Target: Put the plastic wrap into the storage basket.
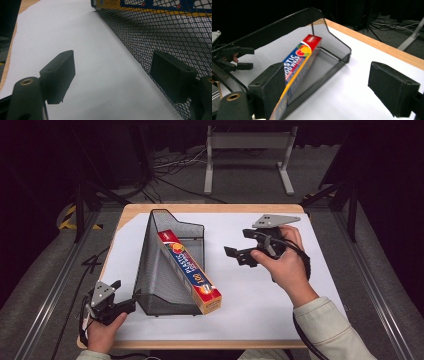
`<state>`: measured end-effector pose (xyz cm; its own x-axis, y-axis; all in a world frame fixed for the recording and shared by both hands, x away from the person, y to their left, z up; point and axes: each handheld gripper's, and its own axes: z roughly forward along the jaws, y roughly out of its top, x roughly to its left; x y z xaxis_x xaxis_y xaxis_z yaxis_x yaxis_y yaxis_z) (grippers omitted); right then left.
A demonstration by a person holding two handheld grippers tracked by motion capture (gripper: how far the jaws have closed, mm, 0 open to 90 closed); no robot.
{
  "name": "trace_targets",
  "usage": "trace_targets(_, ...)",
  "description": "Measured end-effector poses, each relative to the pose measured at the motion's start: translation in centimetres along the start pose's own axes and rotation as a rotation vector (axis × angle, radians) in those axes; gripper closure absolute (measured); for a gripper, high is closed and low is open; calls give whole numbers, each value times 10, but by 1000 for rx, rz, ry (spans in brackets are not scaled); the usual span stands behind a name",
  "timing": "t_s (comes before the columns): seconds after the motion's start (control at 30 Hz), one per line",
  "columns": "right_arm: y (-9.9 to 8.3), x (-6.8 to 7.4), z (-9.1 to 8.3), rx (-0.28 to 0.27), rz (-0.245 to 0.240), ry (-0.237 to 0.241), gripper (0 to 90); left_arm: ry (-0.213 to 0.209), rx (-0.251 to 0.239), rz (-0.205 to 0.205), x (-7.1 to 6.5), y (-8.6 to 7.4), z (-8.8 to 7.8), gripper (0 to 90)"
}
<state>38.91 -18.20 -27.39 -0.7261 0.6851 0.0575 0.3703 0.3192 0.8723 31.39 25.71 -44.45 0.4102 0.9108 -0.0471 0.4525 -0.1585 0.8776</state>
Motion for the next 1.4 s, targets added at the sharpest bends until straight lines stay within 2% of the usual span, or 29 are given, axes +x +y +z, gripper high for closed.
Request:
trace_targets(0.2, -18, -25, -18, 0, 4, -12, 148, 3, 2, 3, 0, 0, 1, 211)
trace_targets(0.33, -26, -35, -26, 6, 12, -14, 147, 13, -3, 2, 1, 1, 1, 211)
trace_targets(0.43, -35, -45, -34, 4, 17, -21, 147, 40, 10, -16, 3, 2, 2, 214)
trace_targets(0.57, -46, -57, -47, -10, 21, -45, 147, 54, 26, -31, 5, 3, 5, 217)
trace_targets(0.73, -66, -75, -56, -34, 28, -69, 148, 32, 17, -20, 4, 3, 6, 213)
trace_targets(0.87, -81, -86, -59, -62, 7, -70, 149, 22, 16, -6, 3, 1, 5, 209)
trace_targets(1.0, -98, -93, -58, -50, -27, -87, 147, 25, 12, -20, 5, 0, 4, 209)
trace_targets(1.33, -134, -100, -53, -45, 14, -102, 139, 26, 9, -15, 4, 0, 2, 209)
trace_targets(1.4, -146, -102, -51, -54, 34, -103, 139, 30, 10, -15, 4, 0, 3, 209)
